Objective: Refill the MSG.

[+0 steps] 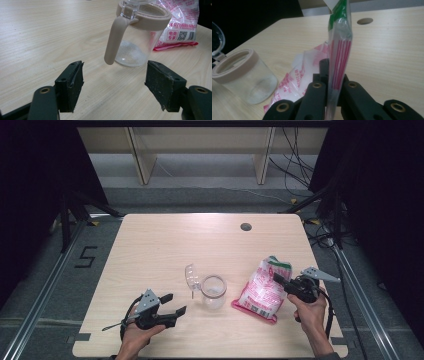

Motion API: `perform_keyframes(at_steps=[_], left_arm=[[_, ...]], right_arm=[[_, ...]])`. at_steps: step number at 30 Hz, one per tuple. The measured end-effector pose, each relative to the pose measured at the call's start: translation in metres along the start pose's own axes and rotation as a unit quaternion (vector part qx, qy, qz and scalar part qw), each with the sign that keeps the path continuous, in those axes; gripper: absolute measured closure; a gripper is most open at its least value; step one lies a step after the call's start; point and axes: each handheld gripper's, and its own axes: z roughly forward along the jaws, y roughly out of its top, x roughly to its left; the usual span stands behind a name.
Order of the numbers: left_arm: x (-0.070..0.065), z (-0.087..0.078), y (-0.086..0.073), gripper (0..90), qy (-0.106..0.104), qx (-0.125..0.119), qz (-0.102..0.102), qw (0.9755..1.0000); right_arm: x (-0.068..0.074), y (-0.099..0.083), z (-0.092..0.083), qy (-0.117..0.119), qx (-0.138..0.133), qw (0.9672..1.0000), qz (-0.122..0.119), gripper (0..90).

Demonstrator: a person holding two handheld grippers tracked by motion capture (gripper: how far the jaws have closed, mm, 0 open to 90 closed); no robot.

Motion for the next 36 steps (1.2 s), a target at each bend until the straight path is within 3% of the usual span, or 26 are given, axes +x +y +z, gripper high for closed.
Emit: perform_keyframes(at_steps=[4, 5, 6, 12, 14, 19, 20, 23, 26, 28, 29, 31, 33, 34, 35, 36], left_arm=[[-0.001, 0.000, -0.001, 29.8, -0.001, -0.001, 0.000, 1.0000], [-0.002, 0.001, -0.001, 29.8, -0.006, -0.003, -0.001, 1.0000], [-0.003, 0.000, -0.001, 29.8, -0.005, -0.002, 0.001, 1.0000], [-0.006, 0.002, 0.000, 30.0, -0.010, 0.001, 0.016, 0.9998], [-0.009, 0.003, -0.001, 29.9, -0.009, -0.002, 0.002, 1.0000], [-0.013, 0.003, 0.001, 30.0, -0.008, -0.002, -0.001, 1.0000], [-0.015, 0.004, 0.001, 30.1, -0.010, -0.006, -0.003, 0.9999], [-0.022, 0.008, 0.002, 30.3, -0.013, -0.003, 0.005, 0.9999], [-0.032, 0.014, 0.001, 30.4, -0.017, -0.005, 0.009, 0.9998], [-0.039, 0.017, 0.000, 30.7, -0.019, -0.001, 0.015, 0.9997], [-0.044, 0.019, -0.001, 30.8, -0.019, -0.003, 0.012, 0.9997], [-0.052, 0.024, -0.002, 31.0, -0.026, -0.006, 0.013, 0.9996], [-0.061, 0.029, -0.002, 31.1, -0.037, 0.001, 0.030, 0.9989], [-0.067, 0.033, -0.003, 31.2, -0.042, 0.000, 0.025, 0.9988], [-0.074, 0.038, -0.003, 31.4, -0.050, 0.003, 0.031, 0.9983], [-0.079, 0.042, -0.003, 31.7, -0.050, 0.000, 0.028, 0.9984]], right_arm=[[0.005, 0.004, -0.001, 0.022, -0.019, 0.9993, 0.021, 90.0], [0.006, 0.005, -0.004, 0.026, -0.012, 0.9994, 0.019, 90.0], [0.008, 0.006, -0.003, 0.033, -0.025, 0.9988, 0.026, 90.0], [0.020, 0.016, -0.007, 0.054, -0.035, 0.9977, 0.023, 90.0], [0.021, 0.020, -0.008, 0.058, -0.041, 0.9973, 0.017, 90.0], [0.027, 0.031, -0.012, 0.069, -0.048, 0.9964, 0.008, 90.0], [0.029, 0.032, -0.013, 0.078, -0.046, 0.9956, 0.026, 90.0], [0.029, 0.036, -0.012, 0.081, -0.045, 0.9956, 0.011, 90.0], [0.032, 0.040, -0.013, 0.083, -0.037, 0.9955, 0.027, 90.0], [0.031, 0.044, -0.014, 0.083, -0.037, 0.9958, 0.012, 90.0], [0.033, 0.046, -0.015, 0.080, -0.030, 0.9962, 0.016, 90.0], [0.036, 0.050, -0.016, 0.081, -0.026, 0.9963, 0.013, 90.0], [0.036, 0.052, -0.017, 0.084, -0.030, 0.9960, 0.005, 90.0], [0.036, 0.054, -0.018, 0.084, -0.030, 0.9960, 0.002, 90.0], [0.037, 0.056, -0.019, 0.081, -0.026, 0.9963, 0.009, 90.0], [0.034, 0.059, -0.020, 0.077, -0.032, 0.9965, -0.011, 90.0]])
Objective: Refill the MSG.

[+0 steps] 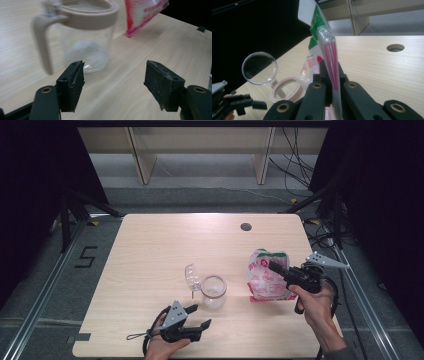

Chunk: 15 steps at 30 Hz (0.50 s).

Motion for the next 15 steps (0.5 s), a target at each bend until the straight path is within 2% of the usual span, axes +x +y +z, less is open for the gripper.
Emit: perform_keyframes(at_steps=[1, 2, 5, 6, 8, 11, 12, 13, 15], left_arm=[[-0.005, 0.005, 0.000, 32.0, -0.006, 0.007, 0.007, 0.9999], [-0.012, 0.012, 0.001, 32.0, -0.014, 0.007, 0.009, 0.9998], [-0.024, 0.027, 0.005, 32.0, -0.026, 0.014, 0.020, 0.9994], [-0.029, 0.032, 0.007, 32.0, -0.028, 0.009, 0.017, 0.9994], [-0.037, 0.043, 0.011, 32.1, -0.020, 0.010, 0.032, 0.9992], [-0.046, 0.058, 0.017, 32.0, -0.014, 0.009, 0.031, 0.9994], [-0.048, 0.063, 0.020, 32.0, -0.011, 0.012, 0.038, 0.9991], [-0.050, 0.068, 0.022, 31.9, -0.009, 0.012, 0.037, 0.9992], [-0.054, 0.077, 0.027, 31.8, -0.004, 0.004, 0.028, 0.9996]], right_arm=[[0.002, 0.002, -0.001, 0.001, 0.004, 0.9999, 0.010, 90.0], [0.002, 0.004, -0.002, 0.000, 0.005, 1.0000, -0.001, 90.0], [0.007, 0.011, -0.004, 0.003, 0.007, 1.0000, -0.002, 90.0], [0.009, 0.014, -0.005, 0.002, 0.005, 1.0000, -0.006, 90.0], [0.011, 0.018, -0.007, 0.006, 0.004, 0.9999, -0.011, 90.0], [0.019, 0.025, -0.009, 0.011, 0.006, 0.9999, -0.010, 90.0], [0.018, 0.027, -0.008, 0.014, 0.002, 0.9996, -0.024, 90.0], [0.021, 0.028, -0.010, 0.014, 0.005, 0.9998, -0.016, 90.0], [0.024, 0.030, -0.010, 0.018, -0.003, 0.9996, -0.023, 90.0]])
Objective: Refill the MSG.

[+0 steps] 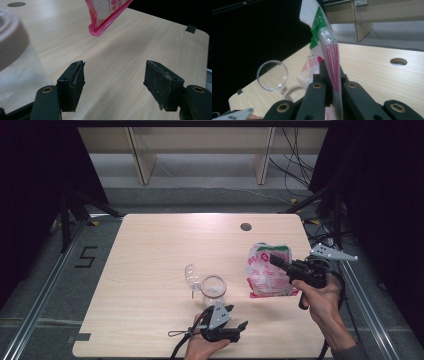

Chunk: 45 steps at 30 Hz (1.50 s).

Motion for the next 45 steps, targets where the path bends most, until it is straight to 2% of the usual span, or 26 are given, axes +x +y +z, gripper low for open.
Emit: perform_keyframes(at_steps=[2, 3, 5, 7, 8, 11, 12, 13, 15, 16, 18, 20, 23, 24, 25, 26, 27, 28, 30, 33, 34, 38, 41, 42, 44, 45], left_arm=[[-0.002, 0.006, 0.005, 31.9, 0.007, -0.001, 0.003, 1.0000], [-0.002, 0.008, 0.007, 31.9, 0.014, 0.000, 0.008, 0.9999], [-0.002, 0.014, 0.010, 32.2, 0.025, -0.014, -0.001, 0.9996], [-0.001, 0.019, 0.012, 32.4, 0.033, -0.009, 0.003, 0.9994], [-0.001, 0.021, 0.012, 32.6, 0.040, -0.004, 0.009, 0.9991], [-0.005, 0.027, 0.013, 32.5, 0.051, -0.013, 0.014, 0.9985], [-0.005, 0.028, 0.013, 32.6, 0.057, -0.014, 0.013, 0.9982], [-0.007, 0.029, 0.013, 33.3, 0.058, -0.029, 0.001, 0.9979], [-0.011, 0.031, 0.013, 37.1, 0.069, -0.034, 0.017, 0.9969], [-0.010, 0.032, 0.013, 39.7, 0.075, -0.030, 0.034, 0.9961], [-0.012, 0.035, 0.012, 42.7, 0.091, -0.042, 0.028, 0.9945], [-0.010, 0.037, 0.012, 47.0, 0.105, -0.036, 0.046, 0.9928], [-0.010, 0.040, 0.012, 56.8, 0.112, -0.044, 0.035, 0.9920], [-0.009, 0.042, 0.011, 59.9, 0.113, -0.055, 0.032, 0.9916], [-0.010, 0.044, 0.012, 60.9, 0.118, -0.062, 0.029, 0.9907], [-0.011, 0.044, 0.012, 62.5, 0.123, -0.066, 0.024, 0.9899], [-0.011, 0.046, 0.012, 63.4, 0.124, -0.072, 0.018, 0.9895], [-0.011, 0.046, 0.012, 64.3, 0.122, -0.073, 0.015, 0.9897], [-0.012, 0.047, 0.012, 65.3, 0.119, -0.085, 0.003, 0.9892], [-0.013, 0.048, 0.011, 66.1, 0.127, -0.096, -0.008, 0.9873], [-0.012, 0.049, 0.011, 66.4, 0.124, -0.096, -0.008, 0.9877], [-0.011, 0.050, 0.010, 66.7, 0.123, -0.096, -0.024, 0.9874], [-0.011, 0.050, 0.010, 67.0, 0.122, -0.103, -0.031, 0.9867], [-0.010, 0.049, 0.010, 67.0, 0.118, -0.100, -0.031, 0.9875], [-0.011, 0.048, 0.011, 67.1, 0.117, -0.099, -0.036, 0.9876], [-0.011, 0.048, 0.011, 67.2, 0.117, -0.099, -0.036, 0.9876]], right_arm=[[0.003, 0.001, -0.001, 0.009, 0.002, 1.0000, -0.002, 90.0], [0.006, 0.001, -0.001, 0.016, 0.004, 0.9998, 0.010, 90.0], [0.010, 0.001, -0.001, 0.024, 0.003, 0.9996, 0.013, 90.0], [0.013, 0.002, 0.000, 0.031, 0.002, 0.9995, -0.002, 90.0], [0.016, 0.002, 0.000, 0.032, 0.005, 0.9995, 0.006, 90.0], [0.020, 0.003, 0.002, 0.040, 0.003, 0.9991, -0.009, 90.0], [0.024, 0.003, 0.001, 0.042, 0.011, 0.9991, 0.001, 90.0], [0.024, 0.003, 0.002, 0.043, 0.008, 0.9990, -0.013, 90.0], [0.028, 0.002, 0.004, 0.044, 0.015, 0.9989, -0.004, 90.0], [0.029, 0.002, 0.005, 0.047, 0.016, 0.9987, -0.010, 90.0], [0.032, 0.002, 0.006, 0.047, 0.020, 0.9987, -0.005, 90.0], [0.034, 0.001, 0.010, 0.047, 0.019, 0.9986, -0.013, 90.0], [0.035, 0.003, 0.015, 0.048, 0.026, 0.9982, -0.027, 90.0], [0.037, 0.004, 0.016, 0.045, 0.029, 0.9984, -0.019, 90.0], [0.036, 0.005, 0.018, 0.044, 0.025, 0.9982, -0.033, 90.0], [0.038, 0.009, 0.020, 0.041, 0.031, 0.9982, -0.029, 90.0], [0.037, 0.011, 0.022, 0.038, 0.027, 0.9980, -0.043, 90.0], [0.039, 0.012, 0.024, 0.040, 0.027, 0.9979, -0.043, 90.0], [0.043, 0.015, 0.026, 0.037, 0.039, 0.9978, -0.040, 90.0], [0.041, 0.020, 0.033, 0.037, 0.034, 0.9974, -0.052, 90.0], [0.042, 0.020, 0.034, 0.034, 0.039, 0.9978, -0.042, 90.0], [0.039, 0.020, 0.044, 0.037, 0.040, 0.9968, -0.059, 90.0], [0.041, 0.021, 0.049, 0.035, 0.047, 0.9966, -0.057, 90.0], [0.044, 0.022, 0.050, 0.033, 0.052, 0.9968, -0.050, 90.0], [0.045, 0.024, 0.053, 0.033, 0.055, 0.9952, -0.074, 90.0], [0.048, 0.024, 0.054, 0.033, 0.060, 0.9953, -0.069, 90.0]])
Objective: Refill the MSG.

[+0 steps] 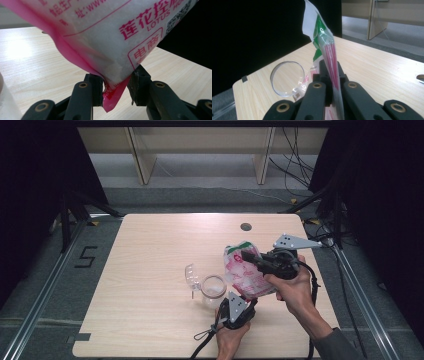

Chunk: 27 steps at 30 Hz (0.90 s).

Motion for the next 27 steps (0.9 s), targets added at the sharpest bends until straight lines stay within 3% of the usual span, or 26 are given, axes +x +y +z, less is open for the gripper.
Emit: perform_keyframes(at_steps=[2, 5, 8, 10, 11, 14, 16, 18, 27], left_arm=[[0.000, 0.001, 0.003, 67.3, -0.013, -0.003, -0.012, 0.9998], [-0.003, 0.003, 0.005, 68.1, -0.023, -0.012, -0.014, 0.9996], [-0.005, 0.004, 0.008, 68.6, -0.026, -0.013, -0.018, 0.9994], [-0.005, 0.004, 0.008, 68.7, -0.030, -0.012, -0.022, 0.9993], [-0.004, 0.004, 0.008, 68.8, -0.030, -0.012, -0.023, 0.9992], [-0.003, 0.005, 0.007, 68.9, -0.036, -0.012, -0.028, 0.9989], [-0.003, 0.006, 0.007, 69.0, -0.037, -0.010, -0.031, 0.9988], [-0.003, 0.007, 0.006, 69.2, -0.045, -0.014, -0.035, 0.9983], [0.000, 0.007, 0.008, 70.3, -0.054, -0.015, -0.042, 0.9975]], right_arm=[[0.000, 0.003, 0.003, -0.005, 0.005, 0.9998, -0.016, 90.0], [0.003, 0.007, 0.009, 0.001, 0.011, 0.9998, -0.017, 90.0], [0.006, 0.010, 0.013, -0.008, 0.020, 0.9996, -0.017, 90.0], [0.005, 0.012, 0.016, -0.007, 0.020, 0.9991, -0.036, 90.0], [0.007, 0.012, 0.018, -0.005, 0.021, 0.9995, -0.023, 90.0], [0.008, 0.012, 0.022, -0.006, 0.030, 0.9993, -0.022, 90.0], [0.007, 0.012, 0.027, -0.002, 0.030, 0.9990, -0.034, 90.0], [0.008, 0.012, 0.029, -0.008, 0.041, 0.9988, -0.026, 90.0], [0.013, 0.013, 0.045, -0.007, 0.052, 0.9981, -0.032, 90.0]])
